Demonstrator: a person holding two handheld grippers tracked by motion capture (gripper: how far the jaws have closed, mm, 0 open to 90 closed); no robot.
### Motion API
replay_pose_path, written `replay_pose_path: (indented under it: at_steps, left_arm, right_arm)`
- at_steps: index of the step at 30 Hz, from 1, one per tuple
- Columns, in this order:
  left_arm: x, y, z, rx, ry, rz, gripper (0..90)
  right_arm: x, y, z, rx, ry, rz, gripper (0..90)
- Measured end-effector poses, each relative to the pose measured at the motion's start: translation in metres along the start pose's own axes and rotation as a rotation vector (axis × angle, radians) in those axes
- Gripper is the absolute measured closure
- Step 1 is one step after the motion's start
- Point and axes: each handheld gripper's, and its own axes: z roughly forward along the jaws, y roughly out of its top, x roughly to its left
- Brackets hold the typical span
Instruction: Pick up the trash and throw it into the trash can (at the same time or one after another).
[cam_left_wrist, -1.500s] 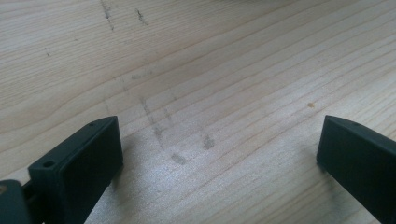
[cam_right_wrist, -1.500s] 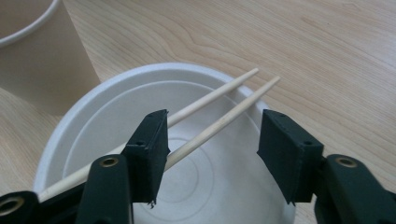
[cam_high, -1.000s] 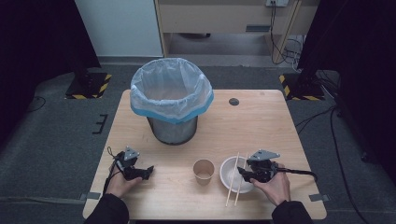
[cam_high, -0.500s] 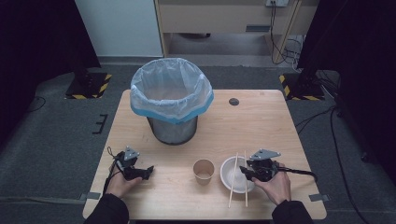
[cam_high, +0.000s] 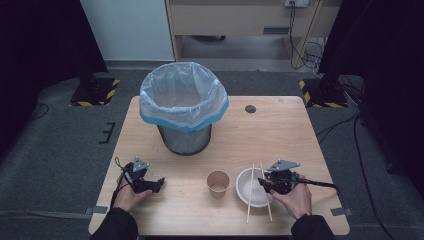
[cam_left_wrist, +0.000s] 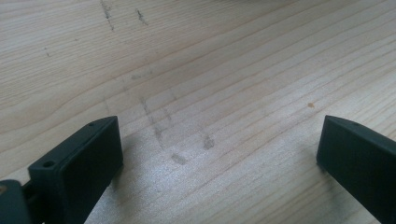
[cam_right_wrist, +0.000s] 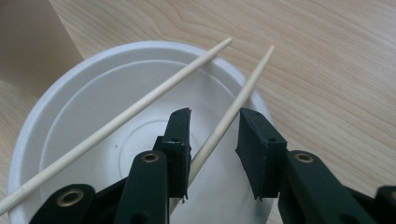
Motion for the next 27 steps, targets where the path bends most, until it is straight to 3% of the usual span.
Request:
replay_pose_path:
  at_steps: [17,27]
  left_arm:
    - [0.0,0.0,0.0,0.0,0.0,0.0,0.0]
    - [0.0,0.0,0.0,0.0,0.0,0.0,0.0]
  right_arm:
    - [-0.002,0.0017,-0.0041,0.02,-0.011,0.054,85.1]
    - [-0.004,0.0034,-0.008,-0.006,-0.012,0.079,85.5]
